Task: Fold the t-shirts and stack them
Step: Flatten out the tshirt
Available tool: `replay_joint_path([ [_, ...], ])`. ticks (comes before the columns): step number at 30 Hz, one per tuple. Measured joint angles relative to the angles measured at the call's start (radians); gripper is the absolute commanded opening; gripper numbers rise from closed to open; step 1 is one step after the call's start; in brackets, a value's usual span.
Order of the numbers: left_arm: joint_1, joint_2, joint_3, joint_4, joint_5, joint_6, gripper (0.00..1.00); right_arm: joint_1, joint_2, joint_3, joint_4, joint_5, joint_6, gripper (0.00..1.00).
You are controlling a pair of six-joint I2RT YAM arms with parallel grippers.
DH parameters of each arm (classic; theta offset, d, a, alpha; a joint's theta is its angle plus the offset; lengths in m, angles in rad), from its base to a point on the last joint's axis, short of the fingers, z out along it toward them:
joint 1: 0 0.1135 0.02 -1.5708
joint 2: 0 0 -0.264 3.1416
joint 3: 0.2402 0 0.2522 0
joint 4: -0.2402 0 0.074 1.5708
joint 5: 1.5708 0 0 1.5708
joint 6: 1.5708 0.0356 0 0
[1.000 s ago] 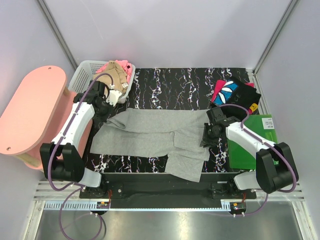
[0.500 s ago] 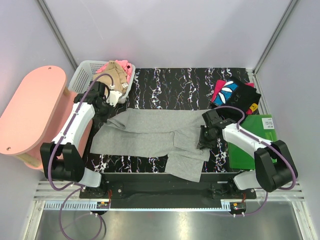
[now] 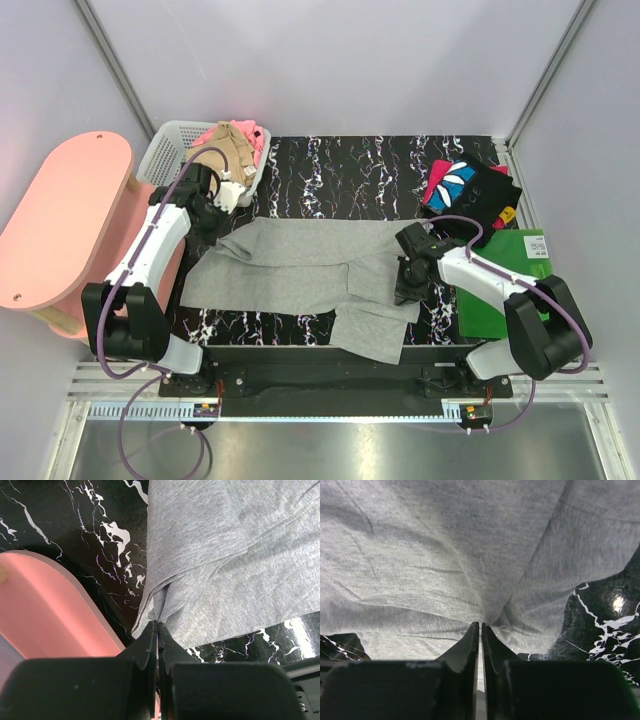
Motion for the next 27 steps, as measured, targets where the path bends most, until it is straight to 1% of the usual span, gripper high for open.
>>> replay_joint_path([
  [3,0.0,0.0,0.0,0.0,0.003,0.0,0.0,0.0,0.029,0.021,-0.002,0.012,-0.002,0.06],
  [9,0.0,0.0,-0.016,-0.001,0.003,0.0,0.0,0.0,0.04,0.034,-0.024,0.016,-0.005,0.15],
  [11,0.001,0.0,-0.022,0.0,0.005,0.0,0.0,0.0,0.027,0.035,-0.037,0.027,-0.005,0.19],
  [15,0.001,0.0,-0.03,-0.001,0.012,0.0,0.0,0.001,-0.047,0.036,-0.076,0.063,-0.004,0.23],
  [19,0.001,0.0,-0.031,0.0,0.018,0.0,0.0,0.001,-0.085,0.041,-0.101,0.085,-0.003,0.24],
  [27,0.002,0.0,-0.033,-0.001,0.024,0.002,0.0,0.001,-0.055,0.041,-0.118,0.1,0.006,0.26],
])
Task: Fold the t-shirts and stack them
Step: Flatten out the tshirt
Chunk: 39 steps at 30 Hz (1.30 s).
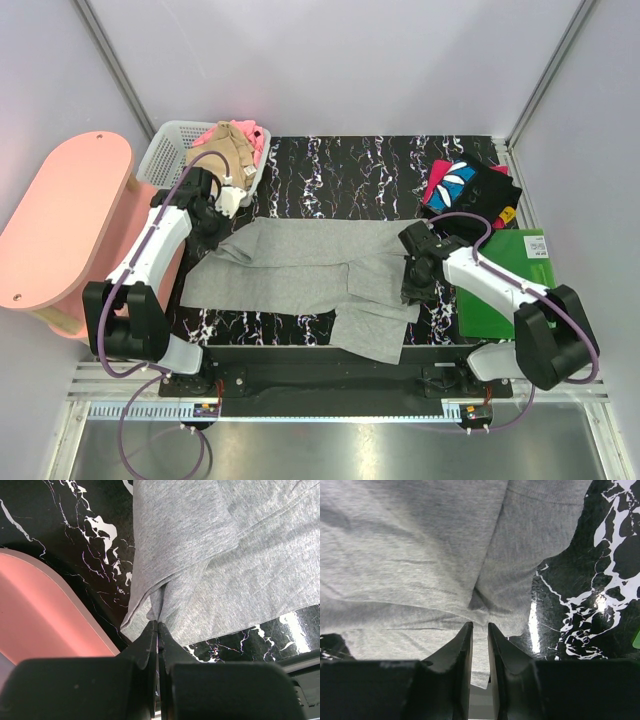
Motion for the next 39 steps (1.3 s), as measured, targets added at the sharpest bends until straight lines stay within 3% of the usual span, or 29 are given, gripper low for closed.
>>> replay_joint_path([
  [10,0.002,0.0,-0.013,0.0,0.009,0.0,0.0,0.0,0.09,0.0,0.009,0.019,0.001,0.27],
  [23,0.004,0.0,-0.018,0.0,0.025,0.0,0.0,0.0,0.094,0.0,0.047,0.0,0.002,0.25],
  [28,0.004,0.0,-0.02,0.001,0.027,0.0,0.0,0.0,0.095,0.0,0.051,-0.01,0.002,0.17],
  [32,0.004,0.0,-0.025,0.001,0.027,0.0,0.0,0.0,0.102,0.0,0.061,-0.016,0.003,0.0],
  [39,0.004,0.0,-0.026,0.0,0.028,-0.002,0.0,0.0,0.103,0.003,0.069,-0.04,0.005,0.0],
])
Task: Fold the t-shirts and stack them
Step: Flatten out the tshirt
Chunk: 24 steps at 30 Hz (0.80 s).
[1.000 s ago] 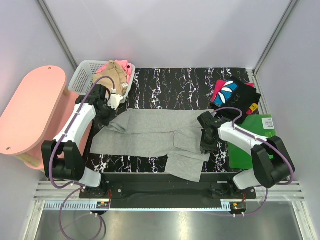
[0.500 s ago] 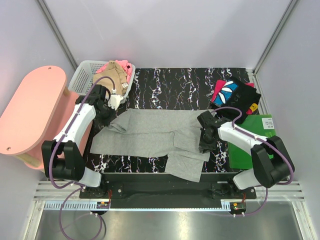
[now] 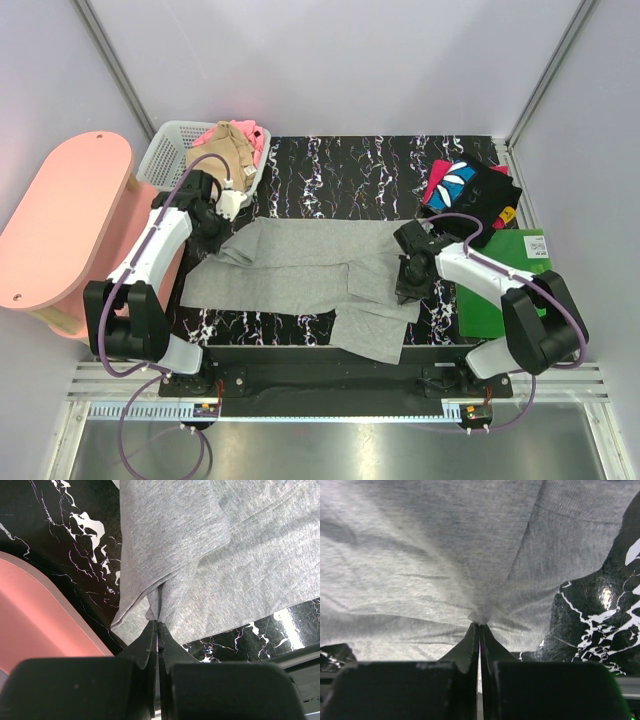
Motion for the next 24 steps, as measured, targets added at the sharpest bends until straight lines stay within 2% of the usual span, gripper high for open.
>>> replay_joint_path([
  [4,0.0,0.009,0.038,-0.016,0.005,-0.011,0.0,0.0,-0.031,0.073,-0.046,-0.003,-0.01,0.0],
  [13,0.052,0.018,0.294,-0.138,0.074,-0.062,0.0,0.0,-0.215,0.407,-0.163,0.026,-0.056,0.0],
  [16,0.133,0.026,0.46,-0.272,0.188,-0.05,0.0,0.0,-0.286,0.486,-0.21,0.035,-0.073,0.0],
  [18,0.214,0.047,0.63,-0.346,0.279,-0.032,0.0,0.0,-0.345,0.544,-0.247,0.035,-0.084,0.0],
  [21,0.381,0.063,0.882,-0.345,0.404,-0.024,0.0,0.0,-0.436,0.634,-0.289,0.034,-0.103,0.0],
  [24,0.493,0.024,0.956,-0.345,0.452,-0.02,0.0,0.0,-0.516,0.728,-0.319,0.031,-0.119,0.0],
])
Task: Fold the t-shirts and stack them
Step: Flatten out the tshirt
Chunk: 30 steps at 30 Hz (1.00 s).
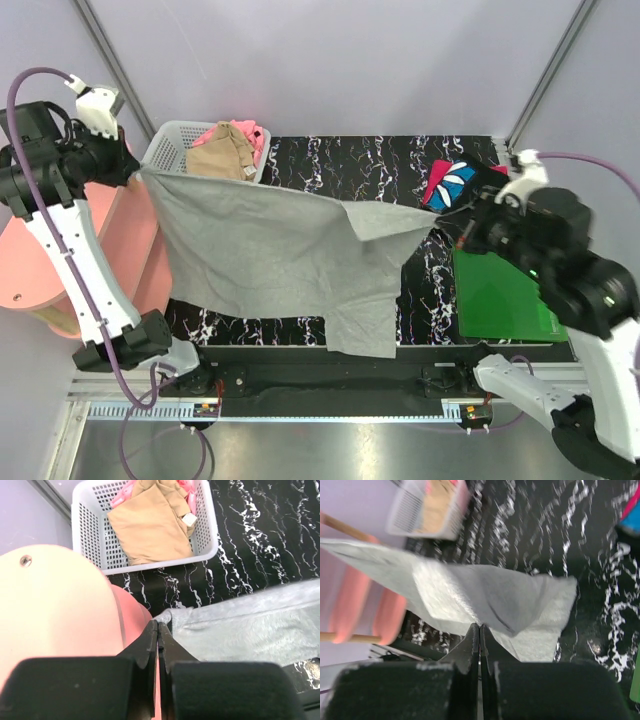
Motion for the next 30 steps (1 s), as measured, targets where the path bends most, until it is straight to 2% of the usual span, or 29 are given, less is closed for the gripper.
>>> replay_joint_path([
  [4,0.011,-0.069,-0.043,-0.031,0.057,0.042,0.0,0.0,-0.053,0.145,-0.049,0.0,-0.02,0.0],
  [9,0.005,-0.124,-0.116,-0.077,0.116,0.138,0.0,0.001,-0.069,0.243,-0.089,0.0,-0.042,0.0],
  [16,0.005,-0.265,-0.07,-0.092,0.134,0.187,0.0,0.001,-0.056,0.384,-0.158,-0.018,-0.082,0.0],
  [19,0.005,-0.369,-0.056,-0.084,0.143,0.188,0.0,0.001,-0.053,0.486,-0.168,-0.079,-0.097,0.0],
  [25,0.005,-0.579,-0.066,-0.058,0.145,0.14,0.0,-0.032,-0.1,0.566,-0.14,-0.233,-0.15,0.0],
  [28,0.003,-0.616,-0.003,-0.008,0.143,0.089,0.0,-0.101,-0.13,0.631,-0.118,-0.323,-0.184,0.0],
  [30,-0.001,-0.627,-0.019,0.048,0.135,0.046,0.0,-0.132,-0.14,0.663,-0.107,-0.358,-0.197,0.0],
])
